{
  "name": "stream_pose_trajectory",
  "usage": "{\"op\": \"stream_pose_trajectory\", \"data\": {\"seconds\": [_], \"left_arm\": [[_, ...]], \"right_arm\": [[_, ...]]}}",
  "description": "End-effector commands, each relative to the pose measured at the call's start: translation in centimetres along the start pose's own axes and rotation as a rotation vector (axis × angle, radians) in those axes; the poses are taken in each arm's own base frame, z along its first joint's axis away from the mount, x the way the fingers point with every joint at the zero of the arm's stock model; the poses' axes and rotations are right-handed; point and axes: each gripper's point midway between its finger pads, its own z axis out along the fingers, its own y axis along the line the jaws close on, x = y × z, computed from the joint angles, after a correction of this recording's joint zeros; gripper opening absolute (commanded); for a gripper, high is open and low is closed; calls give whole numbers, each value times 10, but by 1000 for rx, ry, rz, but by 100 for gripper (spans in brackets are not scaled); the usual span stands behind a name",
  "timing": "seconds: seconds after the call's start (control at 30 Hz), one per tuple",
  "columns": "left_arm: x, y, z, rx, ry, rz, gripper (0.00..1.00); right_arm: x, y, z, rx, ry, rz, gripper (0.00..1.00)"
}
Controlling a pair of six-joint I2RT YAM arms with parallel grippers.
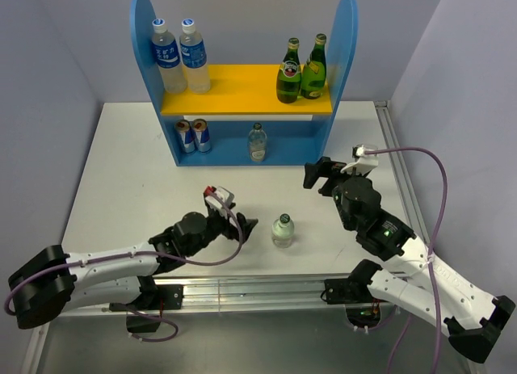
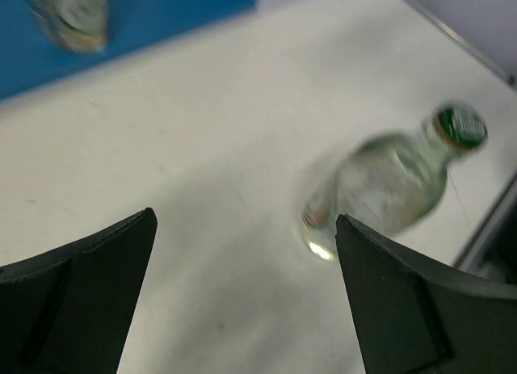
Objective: Place and organize the beverage onto the shelf
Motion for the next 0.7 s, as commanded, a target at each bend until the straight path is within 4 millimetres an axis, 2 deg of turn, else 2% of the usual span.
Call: {"op": "stream_pose_trajectory", "data": {"seconds": [0.0,0.07,0.1,0.17,0.2,0.23,0.27,0.3,0.33,0.4,0.43,0.5,0.57,0.67], "left_arm": [[31,-45,-11,242,95,-11,99],[33,-51,-7,262,93,-14,99],[42,-57,-5,291,117,-6,99],[34,-67,3,314,91,-9,99],[43,-70,7,327,112,4,99],[35,-77,13,339,93,4,99],[35,-81,16,347,91,9,99],[44,-82,21,348,111,24,99],[36,-91,26,371,92,23,99],[44,-96,33,389,111,34,99],[38,-103,39,404,94,32,99],[43,-106,46,410,101,35,99],[36,-109,54,407,74,29,99],[48,-111,68,398,101,40,99]], "right_arm": [[-10,2,0,6,-29,25,100],[-10,2,0,4,-25,23,100],[-10,2,0,3,-24,26,100],[-9,2,-1,2,-19,23,100],[-10,2,-1,4,-19,23,100],[-10,1,-1,6,-19,23,100],[-10,0,-2,8,-20,25,100],[-10,0,-2,8,-20,25,100],[-10,-1,-2,12,-20,24,100],[-9,-2,-2,16,-20,21,100],[-9,-2,-2,18,-19,20,100],[-9,-2,-2,18,-18,19,100],[-9,-2,-2,18,-21,19,100],[-8,-3,-2,19,-20,15,100]]}}
